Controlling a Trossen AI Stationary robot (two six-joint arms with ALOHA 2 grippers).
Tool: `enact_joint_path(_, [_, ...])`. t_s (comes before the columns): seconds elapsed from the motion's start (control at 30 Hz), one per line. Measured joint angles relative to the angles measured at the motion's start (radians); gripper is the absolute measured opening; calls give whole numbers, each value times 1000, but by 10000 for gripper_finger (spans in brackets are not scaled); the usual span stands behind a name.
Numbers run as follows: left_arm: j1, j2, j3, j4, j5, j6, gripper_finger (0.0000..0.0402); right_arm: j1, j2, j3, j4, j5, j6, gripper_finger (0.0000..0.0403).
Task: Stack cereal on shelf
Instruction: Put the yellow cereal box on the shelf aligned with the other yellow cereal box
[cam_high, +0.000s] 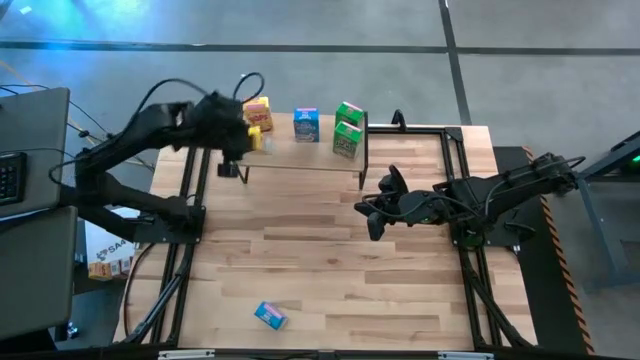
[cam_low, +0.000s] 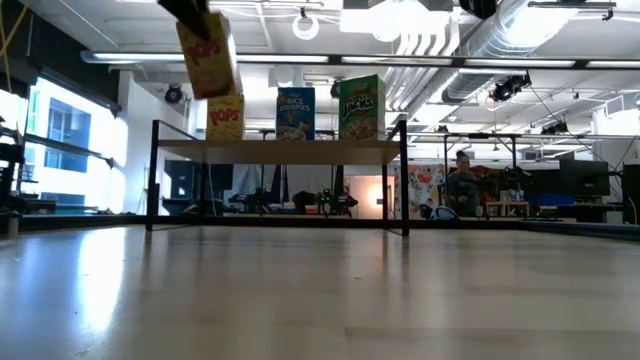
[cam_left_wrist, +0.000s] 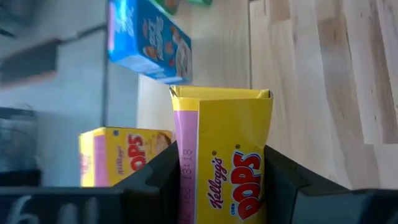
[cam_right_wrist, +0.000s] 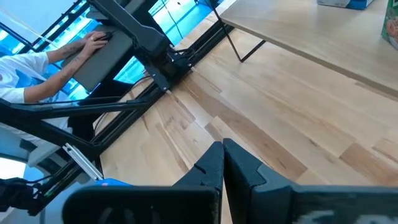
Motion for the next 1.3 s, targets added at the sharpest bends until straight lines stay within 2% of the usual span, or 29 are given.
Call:
enact_joint_path(0.17, [146, 89, -1, 0, 96, 59, 144, 0, 0, 0, 2, 0, 12, 0])
enact_joint_path(0.33, [214, 150, -1, -22, 155, 76, 147, 0, 0, 0, 3, 0, 22, 0])
enact_joint_path(0.63, [248, 171, -1, -29, 165, 78, 159, 0, 0, 0, 3, 25, 33, 0])
enact_joint_path(1.3, [258, 183, -1, 17, 140, 78, 245, 1, 0, -2, 4, 25, 38, 0])
